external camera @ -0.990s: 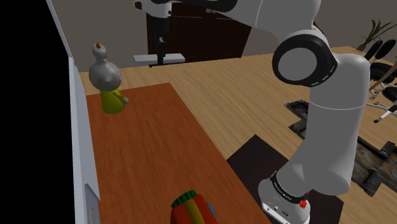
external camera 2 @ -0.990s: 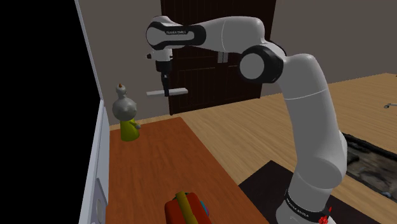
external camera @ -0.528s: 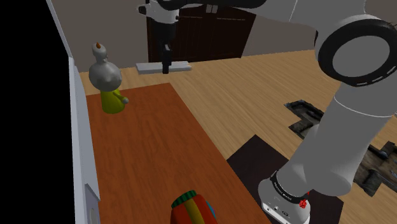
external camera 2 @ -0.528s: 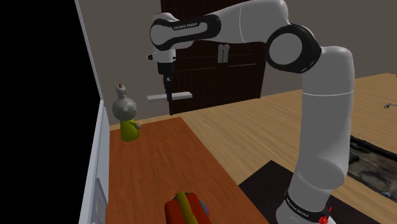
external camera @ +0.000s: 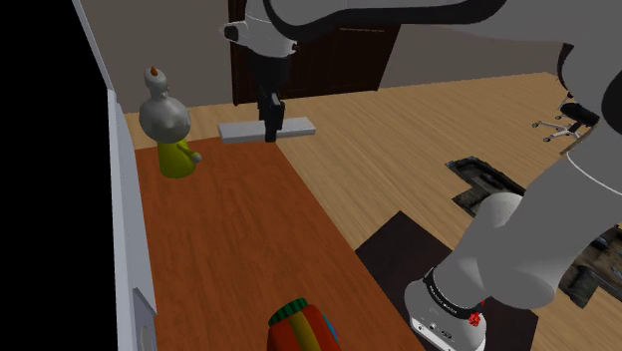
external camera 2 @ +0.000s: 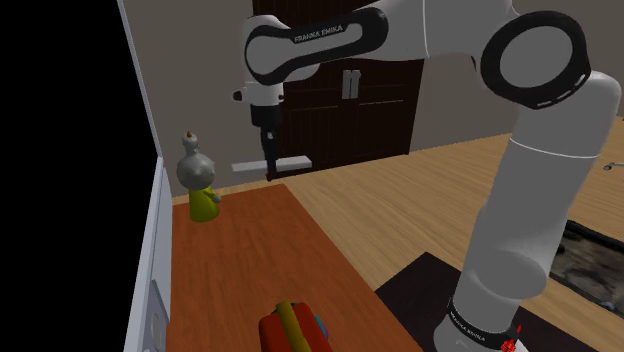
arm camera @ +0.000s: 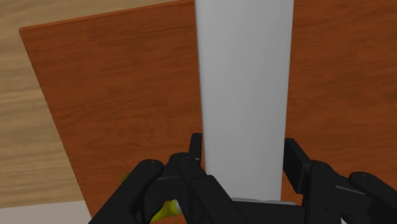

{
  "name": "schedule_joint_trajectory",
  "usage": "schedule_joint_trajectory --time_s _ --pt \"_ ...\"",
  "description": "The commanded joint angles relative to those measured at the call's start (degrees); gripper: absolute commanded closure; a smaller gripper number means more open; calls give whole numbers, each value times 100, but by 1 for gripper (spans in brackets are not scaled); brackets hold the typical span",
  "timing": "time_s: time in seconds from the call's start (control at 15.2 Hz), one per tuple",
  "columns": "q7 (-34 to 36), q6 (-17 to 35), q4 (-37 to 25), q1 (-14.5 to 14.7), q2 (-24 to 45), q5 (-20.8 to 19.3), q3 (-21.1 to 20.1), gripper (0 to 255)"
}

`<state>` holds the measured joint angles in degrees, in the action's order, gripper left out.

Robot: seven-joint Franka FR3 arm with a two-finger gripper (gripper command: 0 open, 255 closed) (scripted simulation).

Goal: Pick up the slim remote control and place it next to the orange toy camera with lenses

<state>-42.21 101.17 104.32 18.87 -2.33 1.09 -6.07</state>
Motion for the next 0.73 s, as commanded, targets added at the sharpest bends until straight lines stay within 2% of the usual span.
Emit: schedule_joint_trajectory --time_s 0.0,0.66 --pt "150 35 402 77 -373 49 -80 255" --pt "1043 60 1841 562 -1838 438 -647 255"
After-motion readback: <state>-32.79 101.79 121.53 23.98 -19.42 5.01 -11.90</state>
